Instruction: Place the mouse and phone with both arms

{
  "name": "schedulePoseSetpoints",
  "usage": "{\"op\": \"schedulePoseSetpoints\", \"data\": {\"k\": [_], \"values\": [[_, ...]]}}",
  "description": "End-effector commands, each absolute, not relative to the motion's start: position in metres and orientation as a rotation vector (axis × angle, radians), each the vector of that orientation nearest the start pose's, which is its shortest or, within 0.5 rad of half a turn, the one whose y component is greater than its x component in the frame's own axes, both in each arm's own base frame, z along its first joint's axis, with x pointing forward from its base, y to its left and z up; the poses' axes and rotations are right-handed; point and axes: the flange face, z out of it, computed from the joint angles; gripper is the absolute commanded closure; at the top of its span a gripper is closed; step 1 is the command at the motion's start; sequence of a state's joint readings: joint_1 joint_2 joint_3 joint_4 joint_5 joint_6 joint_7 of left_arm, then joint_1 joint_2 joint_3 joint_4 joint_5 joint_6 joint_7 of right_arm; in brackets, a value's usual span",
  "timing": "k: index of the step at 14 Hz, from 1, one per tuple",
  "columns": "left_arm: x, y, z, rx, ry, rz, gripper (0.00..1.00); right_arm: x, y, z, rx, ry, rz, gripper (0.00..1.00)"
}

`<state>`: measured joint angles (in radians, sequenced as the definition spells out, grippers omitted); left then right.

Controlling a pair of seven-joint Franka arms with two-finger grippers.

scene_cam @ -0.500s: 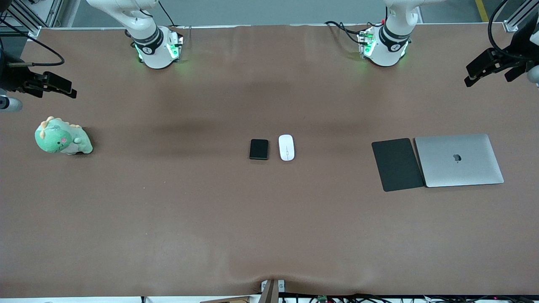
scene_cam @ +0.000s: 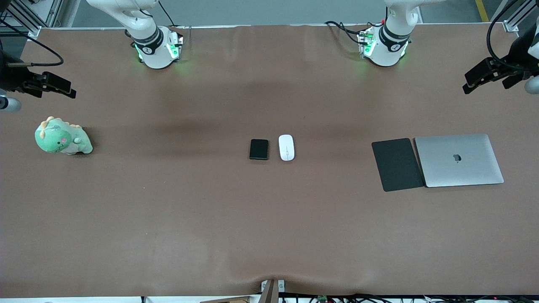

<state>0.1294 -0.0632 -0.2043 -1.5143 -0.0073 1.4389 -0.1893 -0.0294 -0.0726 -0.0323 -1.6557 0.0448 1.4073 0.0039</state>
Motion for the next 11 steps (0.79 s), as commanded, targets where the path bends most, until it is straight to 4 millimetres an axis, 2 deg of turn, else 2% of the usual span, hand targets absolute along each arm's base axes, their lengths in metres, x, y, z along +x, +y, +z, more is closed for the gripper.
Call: {"op": "schedulePoseSetpoints", "data": {"k": [1,3,8,11], "values": [[0.526,-0.043,0.675,-3.125,-0.190,0.021,0.00,0.514,-0.028,0.615,-3.073,0.087,0.272,0.00],[0.529,-0.043,0.675,-3.126,-0.186,0.001,0.00,0.515,-0.024,0.615,-3.074,0.076,0.272,0.00],[0.538,-0.045,0.657,-3.139,-0.177,0.050,0.00,0.515,-0.022,0.616,-3.075,0.071,0.270,0.00],[0.540,-0.061,0.645,-3.144,-0.136,0.089,0.00,0.514,-0.025,0.616,-3.073,0.078,0.272,0.00]]}}
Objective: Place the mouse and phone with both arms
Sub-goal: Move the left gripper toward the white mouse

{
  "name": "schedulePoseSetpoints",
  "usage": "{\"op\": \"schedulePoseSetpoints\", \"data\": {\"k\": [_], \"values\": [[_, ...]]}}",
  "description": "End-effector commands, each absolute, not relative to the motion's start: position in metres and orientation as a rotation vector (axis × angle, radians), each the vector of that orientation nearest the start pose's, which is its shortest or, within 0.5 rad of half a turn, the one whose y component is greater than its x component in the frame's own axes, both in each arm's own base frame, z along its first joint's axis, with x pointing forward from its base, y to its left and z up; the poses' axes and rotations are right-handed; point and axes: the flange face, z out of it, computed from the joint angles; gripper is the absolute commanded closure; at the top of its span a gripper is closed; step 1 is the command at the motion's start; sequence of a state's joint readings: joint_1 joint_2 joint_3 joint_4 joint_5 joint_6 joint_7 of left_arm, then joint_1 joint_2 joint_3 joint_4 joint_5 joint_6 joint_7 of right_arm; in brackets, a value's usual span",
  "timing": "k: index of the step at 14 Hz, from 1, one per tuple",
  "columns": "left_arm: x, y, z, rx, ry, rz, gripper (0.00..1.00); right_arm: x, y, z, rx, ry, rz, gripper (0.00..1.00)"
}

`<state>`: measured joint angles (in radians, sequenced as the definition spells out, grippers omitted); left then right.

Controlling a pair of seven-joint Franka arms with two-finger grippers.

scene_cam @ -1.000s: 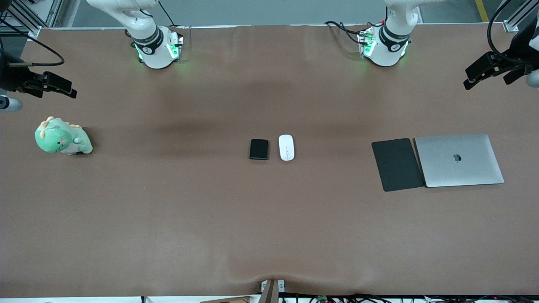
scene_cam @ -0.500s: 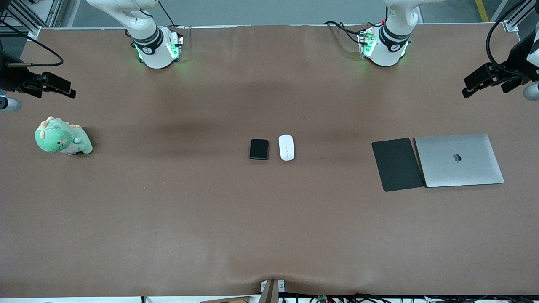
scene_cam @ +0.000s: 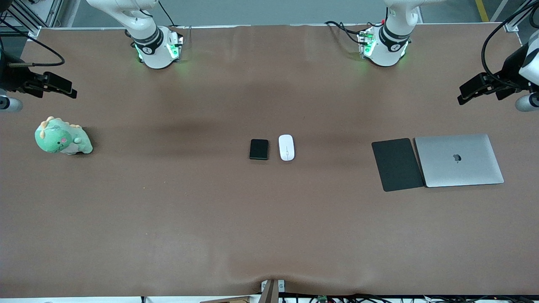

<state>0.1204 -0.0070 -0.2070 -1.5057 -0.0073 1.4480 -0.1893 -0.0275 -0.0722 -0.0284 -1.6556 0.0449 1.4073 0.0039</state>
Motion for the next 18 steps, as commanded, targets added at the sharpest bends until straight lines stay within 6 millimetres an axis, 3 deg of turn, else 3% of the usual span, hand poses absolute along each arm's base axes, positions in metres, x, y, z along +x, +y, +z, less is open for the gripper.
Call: {"op": "schedulePoseSetpoints", "data": {"k": [1,4,6,9,13,15,18], "values": [[0.540,-0.067,0.645,-3.143,-0.128,0.087,0.00,0.515,-0.023,0.617,-3.074,0.073,0.267,0.00],[0.540,-0.077,0.643,-3.147,-0.092,0.087,0.00,0.515,-0.021,0.618,-3.074,0.068,0.263,0.00],[0.541,-0.092,0.627,-3.146,-0.054,0.095,0.00,0.515,-0.023,0.618,-3.074,0.073,0.262,0.00],[0.542,-0.115,0.580,-3.142,0.003,0.090,0.00,0.524,-0.025,0.605,-3.070,0.079,0.300,0.00],[0.535,-0.169,0.520,-3.144,0.067,0.024,0.00,0.526,-0.024,0.605,-3.071,0.078,0.298,0.00],[0.524,-0.206,0.487,-3.150,0.052,-0.007,0.00,0.529,-0.022,0.600,-3.070,0.070,0.317,0.00],[0.522,-0.244,0.441,-3.177,0.052,0.052,0.00,0.529,-0.022,0.596,-3.065,0.064,0.347,0.00]]}}
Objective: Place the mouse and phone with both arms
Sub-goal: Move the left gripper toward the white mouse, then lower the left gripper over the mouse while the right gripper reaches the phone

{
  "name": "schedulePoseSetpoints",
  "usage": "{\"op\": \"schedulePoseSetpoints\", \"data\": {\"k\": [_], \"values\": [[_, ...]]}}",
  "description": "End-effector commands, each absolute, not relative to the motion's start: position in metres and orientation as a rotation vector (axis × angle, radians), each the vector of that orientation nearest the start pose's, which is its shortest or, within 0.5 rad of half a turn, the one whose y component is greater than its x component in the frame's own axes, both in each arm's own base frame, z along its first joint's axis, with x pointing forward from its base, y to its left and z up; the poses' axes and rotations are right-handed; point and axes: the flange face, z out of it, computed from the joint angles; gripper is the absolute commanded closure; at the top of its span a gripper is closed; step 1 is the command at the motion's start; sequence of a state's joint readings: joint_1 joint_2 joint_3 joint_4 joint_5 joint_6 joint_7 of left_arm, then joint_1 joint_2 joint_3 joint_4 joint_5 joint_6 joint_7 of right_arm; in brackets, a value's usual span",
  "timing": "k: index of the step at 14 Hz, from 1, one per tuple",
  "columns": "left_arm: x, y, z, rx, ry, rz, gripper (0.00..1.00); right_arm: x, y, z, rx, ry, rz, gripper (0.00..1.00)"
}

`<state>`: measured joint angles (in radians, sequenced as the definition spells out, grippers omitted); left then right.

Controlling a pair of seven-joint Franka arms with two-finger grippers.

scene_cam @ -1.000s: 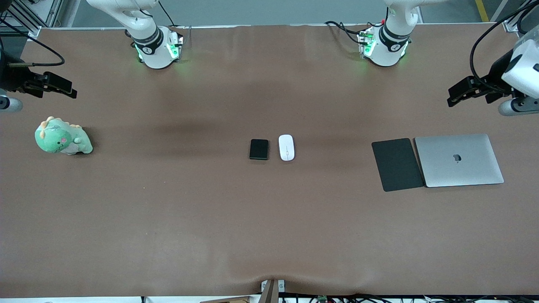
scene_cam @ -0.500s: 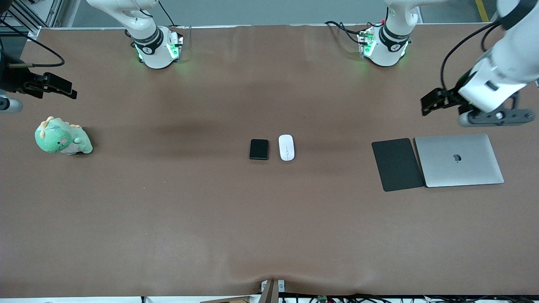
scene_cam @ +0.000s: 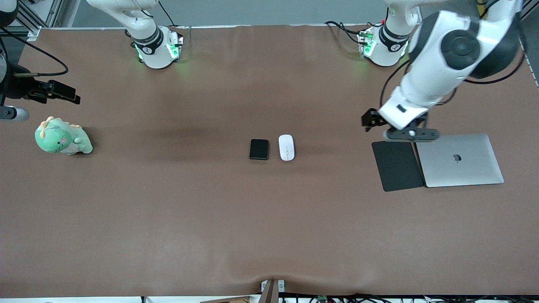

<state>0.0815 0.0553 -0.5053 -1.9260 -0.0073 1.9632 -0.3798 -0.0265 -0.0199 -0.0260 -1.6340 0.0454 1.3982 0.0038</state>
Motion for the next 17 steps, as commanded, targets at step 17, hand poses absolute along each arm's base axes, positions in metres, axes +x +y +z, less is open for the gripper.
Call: {"op": "schedulePoseSetpoints", "data": {"k": [17], "values": [[0.511,-0.373,0.327,-3.237,-0.108,0.063,0.00,0.563,0.058,0.486,-2.959,-0.033,0.701,0.00]]}}
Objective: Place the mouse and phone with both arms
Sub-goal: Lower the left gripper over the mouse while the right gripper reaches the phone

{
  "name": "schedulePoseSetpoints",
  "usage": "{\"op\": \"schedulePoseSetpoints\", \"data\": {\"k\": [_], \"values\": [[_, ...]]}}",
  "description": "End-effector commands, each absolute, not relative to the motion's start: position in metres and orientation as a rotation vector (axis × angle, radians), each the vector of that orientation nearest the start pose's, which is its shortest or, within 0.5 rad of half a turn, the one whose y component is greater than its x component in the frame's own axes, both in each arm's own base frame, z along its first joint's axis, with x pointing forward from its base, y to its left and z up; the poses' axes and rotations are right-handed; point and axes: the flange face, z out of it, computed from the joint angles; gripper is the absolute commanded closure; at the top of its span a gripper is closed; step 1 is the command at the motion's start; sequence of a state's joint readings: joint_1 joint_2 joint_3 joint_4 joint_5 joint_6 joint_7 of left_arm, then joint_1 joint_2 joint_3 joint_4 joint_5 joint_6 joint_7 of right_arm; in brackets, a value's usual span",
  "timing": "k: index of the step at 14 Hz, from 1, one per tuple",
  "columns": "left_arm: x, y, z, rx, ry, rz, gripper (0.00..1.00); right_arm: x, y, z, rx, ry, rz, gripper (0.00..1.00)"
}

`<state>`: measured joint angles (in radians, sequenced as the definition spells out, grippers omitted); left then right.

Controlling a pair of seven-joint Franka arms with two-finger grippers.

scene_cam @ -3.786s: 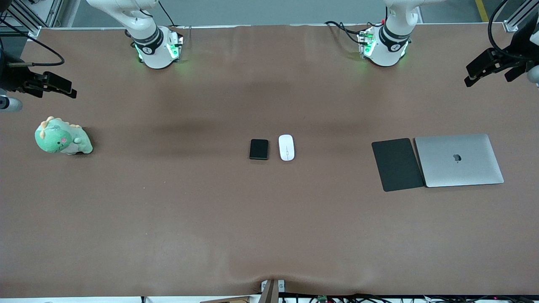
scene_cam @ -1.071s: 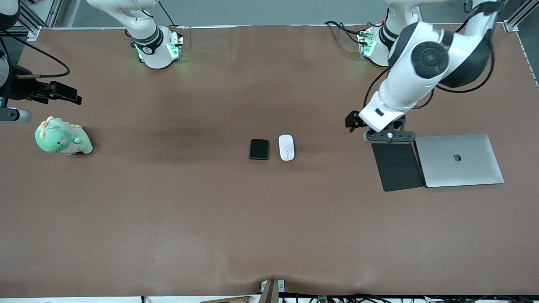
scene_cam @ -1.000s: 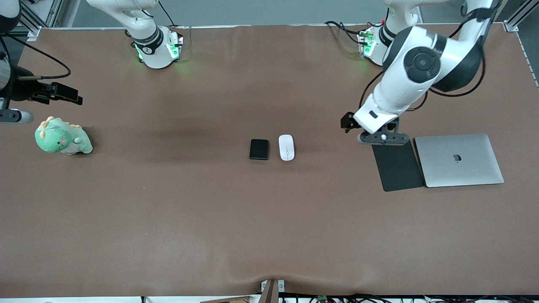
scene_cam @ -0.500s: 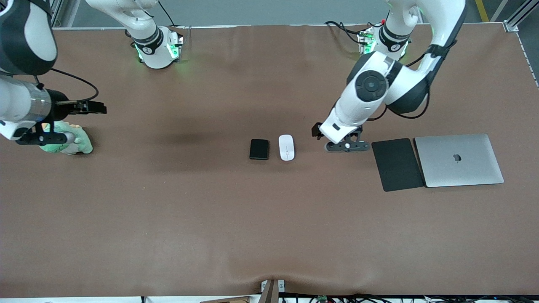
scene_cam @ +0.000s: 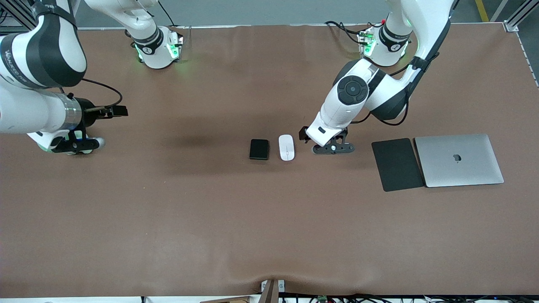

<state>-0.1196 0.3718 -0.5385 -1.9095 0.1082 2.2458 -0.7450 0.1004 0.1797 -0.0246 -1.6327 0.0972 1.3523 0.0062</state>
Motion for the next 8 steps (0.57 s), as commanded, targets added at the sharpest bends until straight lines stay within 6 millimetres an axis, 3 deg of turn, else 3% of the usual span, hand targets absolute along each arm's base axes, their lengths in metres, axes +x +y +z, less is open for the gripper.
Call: {"op": "schedulePoseSetpoints", "data": {"k": [1,5,8], "values": [[0.513,-0.373,0.327,-3.240,-0.112,0.061,0.00,0.566,0.061,0.478,-2.946,0.040,0.716,0.00],[0.514,-0.373,0.315,-3.238,-0.111,0.086,0.00,0.572,0.085,0.470,-2.968,0.134,0.677,0.00],[0.515,-0.374,0.309,-3.248,-0.114,0.087,0.00,0.575,0.098,0.461,-2.971,0.113,0.664,0.00]]}}
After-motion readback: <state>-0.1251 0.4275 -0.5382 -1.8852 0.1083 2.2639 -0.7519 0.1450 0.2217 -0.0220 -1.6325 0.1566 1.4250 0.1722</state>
